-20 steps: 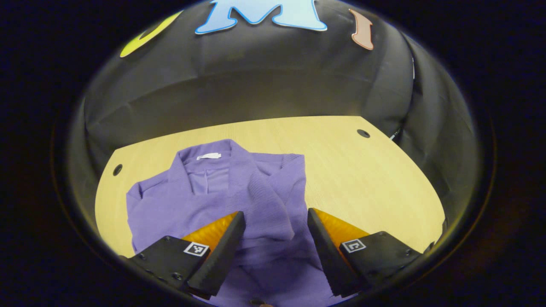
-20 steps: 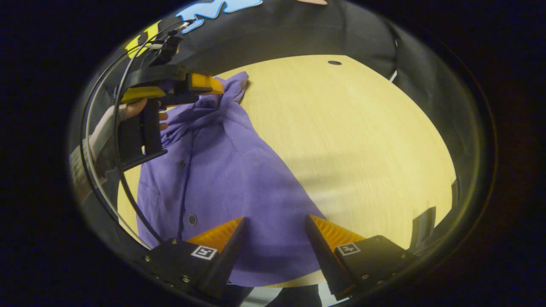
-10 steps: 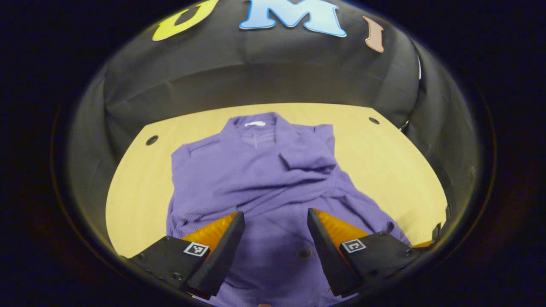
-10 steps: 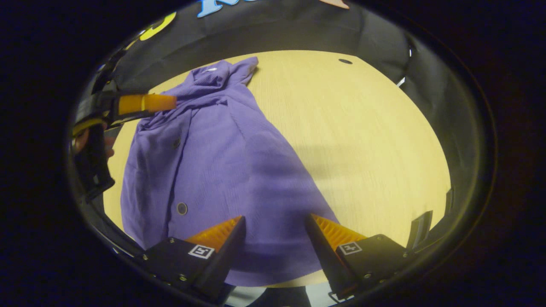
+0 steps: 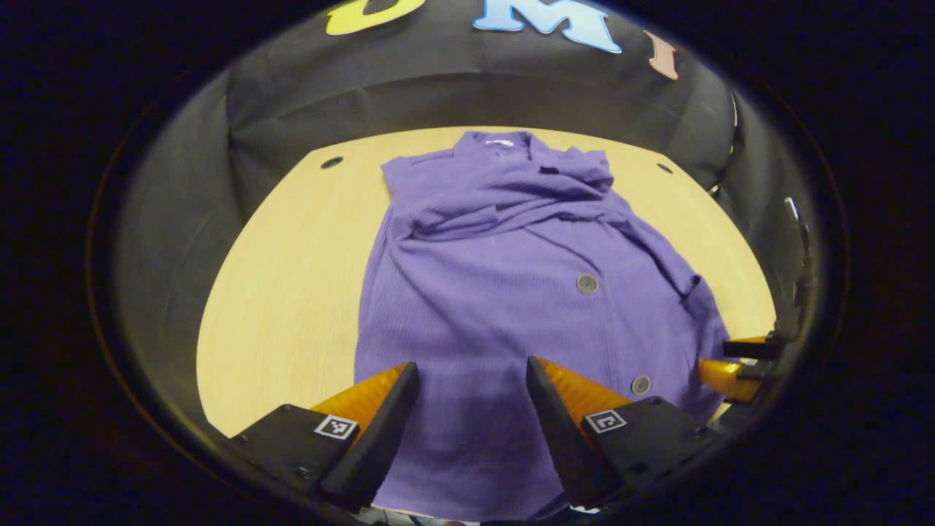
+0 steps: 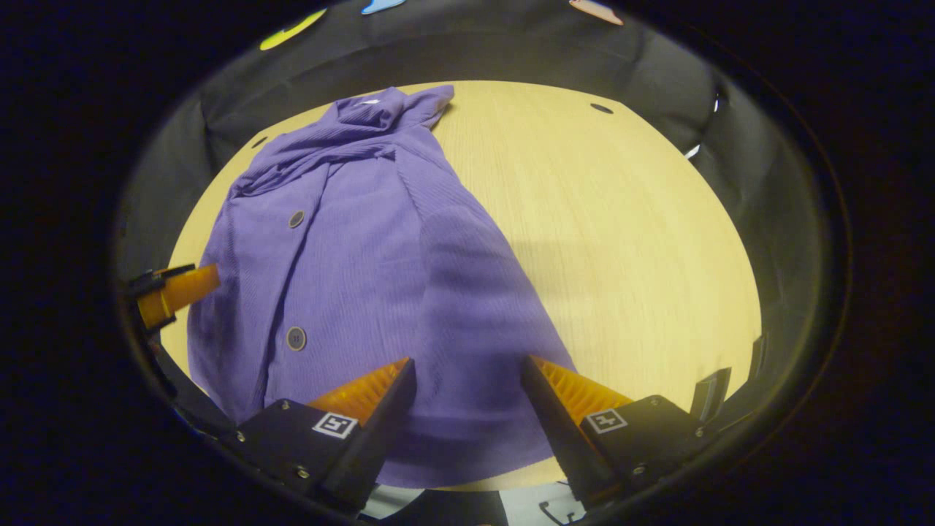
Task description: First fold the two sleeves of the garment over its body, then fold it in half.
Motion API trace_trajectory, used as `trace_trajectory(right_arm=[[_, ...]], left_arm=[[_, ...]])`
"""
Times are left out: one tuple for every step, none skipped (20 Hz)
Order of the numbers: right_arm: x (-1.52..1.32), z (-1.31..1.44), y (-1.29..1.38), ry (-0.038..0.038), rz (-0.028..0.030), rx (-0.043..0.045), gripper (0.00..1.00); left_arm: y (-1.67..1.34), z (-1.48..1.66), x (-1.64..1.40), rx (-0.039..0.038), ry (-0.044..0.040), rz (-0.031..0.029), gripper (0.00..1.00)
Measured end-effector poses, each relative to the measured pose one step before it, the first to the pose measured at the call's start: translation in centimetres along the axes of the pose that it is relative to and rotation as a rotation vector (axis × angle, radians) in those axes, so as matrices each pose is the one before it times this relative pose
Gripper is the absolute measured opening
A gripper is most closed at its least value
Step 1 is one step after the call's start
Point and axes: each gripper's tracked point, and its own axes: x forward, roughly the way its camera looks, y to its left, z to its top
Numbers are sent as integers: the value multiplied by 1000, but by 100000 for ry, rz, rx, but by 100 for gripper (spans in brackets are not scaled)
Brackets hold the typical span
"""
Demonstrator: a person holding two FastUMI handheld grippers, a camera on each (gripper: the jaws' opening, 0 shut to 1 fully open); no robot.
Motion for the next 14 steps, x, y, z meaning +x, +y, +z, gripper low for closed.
trace_trajectory(right_arm=[[38,-67,47,-992,79,-131,98],[5,36,-21,-841,5,-31,98],[61,-8,-1,-644,-60,100,95],[-10,40,14,-310,-38,32,98],[28,-41,6,-73,-7,-56,98],[-31,13,7,45,69,-70,98],[-10,-32,-5,74,50,-19,98],[-39,41,12,66,30,-101,98],[44,-28,-17,136,-6,-162,98],[-21,0,17,136,4,-5,98],[-1,22,4,191,35,2,98],[-26,35,15,214,18,-35,98],[-10,-28,-18,139,-19,-5,98],[-20,3,11,115,-33,-14,98]], left_arm=[[227,-1012,-260,-600,973,381,98],[259,-890,-222,-174,753,558,98],[253,-1023,-441,27,828,773,98],[209,-775,-241,-144,843,561,98],[139,-689,-157,-221,704,196,100],[119,-632,-174,33,679,306,100],[100,-507,175,207,559,180,98],[108,-236,131,331,243,283,100],[-23,-172,258,578,315,-21,100],[-18,-34,97,563,211,96,100],[-80,117,184,397,-71,-152,100],[-85,-33,82,30,411,-162,100],[-56,140,102,79,-261,-44,100],[-35,47,37,76,149,-156,99]])
